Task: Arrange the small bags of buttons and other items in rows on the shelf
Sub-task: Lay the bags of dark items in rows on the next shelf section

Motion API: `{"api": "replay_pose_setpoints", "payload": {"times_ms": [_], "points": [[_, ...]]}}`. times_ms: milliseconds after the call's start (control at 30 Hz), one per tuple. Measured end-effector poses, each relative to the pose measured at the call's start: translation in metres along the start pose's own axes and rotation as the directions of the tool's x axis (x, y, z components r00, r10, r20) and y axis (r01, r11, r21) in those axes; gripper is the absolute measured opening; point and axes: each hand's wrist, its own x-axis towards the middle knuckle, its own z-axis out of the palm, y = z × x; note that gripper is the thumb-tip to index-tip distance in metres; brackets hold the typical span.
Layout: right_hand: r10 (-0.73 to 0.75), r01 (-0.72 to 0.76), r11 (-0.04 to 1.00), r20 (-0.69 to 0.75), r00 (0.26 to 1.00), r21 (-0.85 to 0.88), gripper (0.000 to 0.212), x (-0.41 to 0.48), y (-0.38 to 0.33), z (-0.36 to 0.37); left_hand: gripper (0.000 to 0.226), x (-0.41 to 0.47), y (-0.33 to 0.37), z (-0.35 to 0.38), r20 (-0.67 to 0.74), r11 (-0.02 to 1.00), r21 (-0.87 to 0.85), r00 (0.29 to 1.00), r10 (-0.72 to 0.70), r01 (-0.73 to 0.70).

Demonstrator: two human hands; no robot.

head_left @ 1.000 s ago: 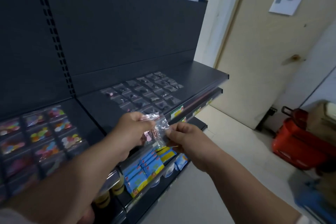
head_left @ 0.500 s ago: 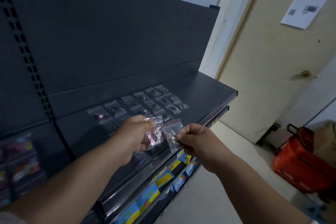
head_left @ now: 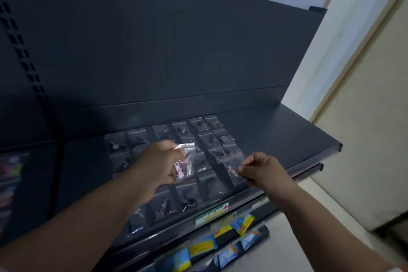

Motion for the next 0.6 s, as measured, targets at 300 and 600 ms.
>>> {"api": "replay_pose_setpoints", "payload": {"times_ms": [300,600], "points": [[-0.059,0.096,0.980,0.203,0.977,-0.176,0.026,0.053,0.031,-0.015,0.021,0.005,-0.001,0.064,-0.246,0.999,0.004,0.969,-0.033,0.035],[-0.091,0.220,0.896,0.325,0.941,-0.385,0.030,0.068,0.036,-0.028,0.020,-0.006,-0.004,0.081,-0.354,0.998,0.031,0.934,-0.048,0.063]]}}
